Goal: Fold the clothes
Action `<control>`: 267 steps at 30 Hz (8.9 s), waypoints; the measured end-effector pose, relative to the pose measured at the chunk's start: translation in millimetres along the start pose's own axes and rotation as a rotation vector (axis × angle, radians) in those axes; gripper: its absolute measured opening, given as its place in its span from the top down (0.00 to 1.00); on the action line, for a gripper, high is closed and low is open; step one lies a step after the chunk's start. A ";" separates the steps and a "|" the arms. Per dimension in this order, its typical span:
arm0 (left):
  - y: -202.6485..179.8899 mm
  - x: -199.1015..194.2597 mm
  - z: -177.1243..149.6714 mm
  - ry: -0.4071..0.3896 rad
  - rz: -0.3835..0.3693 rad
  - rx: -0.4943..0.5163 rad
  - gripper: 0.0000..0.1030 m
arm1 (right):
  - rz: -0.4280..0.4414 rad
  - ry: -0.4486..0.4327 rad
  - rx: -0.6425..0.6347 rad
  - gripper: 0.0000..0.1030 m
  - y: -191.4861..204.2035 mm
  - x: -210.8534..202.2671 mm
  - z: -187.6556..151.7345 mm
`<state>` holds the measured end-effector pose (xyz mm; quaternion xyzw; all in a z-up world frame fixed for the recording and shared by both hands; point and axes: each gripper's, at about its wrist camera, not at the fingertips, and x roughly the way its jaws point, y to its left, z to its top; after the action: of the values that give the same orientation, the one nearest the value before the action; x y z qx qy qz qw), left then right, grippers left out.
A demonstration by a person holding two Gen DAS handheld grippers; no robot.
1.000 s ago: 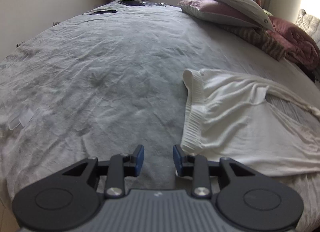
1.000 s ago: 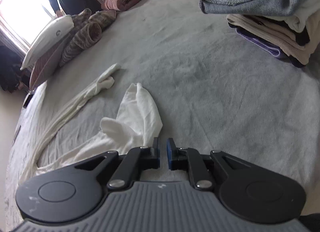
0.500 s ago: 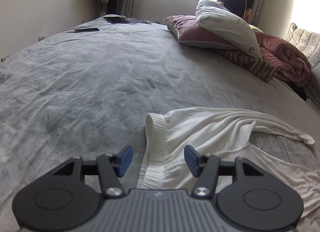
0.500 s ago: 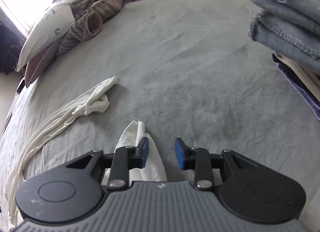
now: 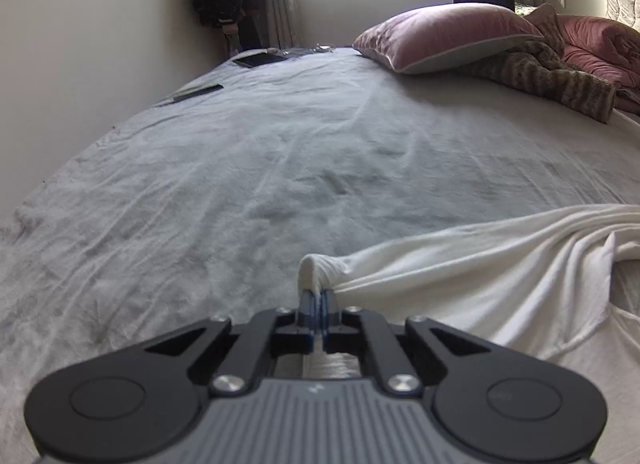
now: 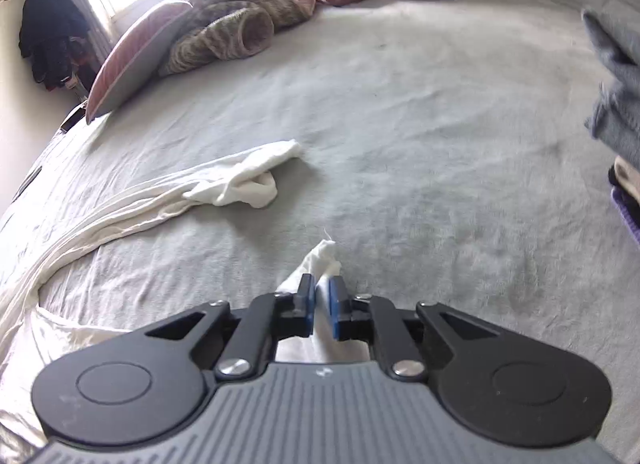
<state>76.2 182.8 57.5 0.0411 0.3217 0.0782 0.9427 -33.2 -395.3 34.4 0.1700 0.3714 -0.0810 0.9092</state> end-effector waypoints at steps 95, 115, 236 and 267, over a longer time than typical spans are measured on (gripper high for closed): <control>42.6 -39.6 -33.3 0.191 -0.118 -0.172 0.73 | -0.199 -0.095 -0.098 0.97 -28.3 -60.9 -19.9; 82.1 -60.5 -44.1 0.209 -0.178 -0.368 0.69 | -0.191 -0.012 -0.085 0.87 -22.0 -41.6 -20.8; 31.6 3.3 6.5 0.145 -0.037 -0.272 0.60 | -0.025 0.112 -0.193 0.67 64.2 41.7 15.5; 3.3 38.8 19.8 0.113 0.039 -0.189 0.97 | 0.115 -0.033 -0.190 0.98 40.9 113.2 84.6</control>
<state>118.2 192.2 50.3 -0.0460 0.3646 0.1288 0.9211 113.3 -391.0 21.4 0.1026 0.3521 0.0041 0.9303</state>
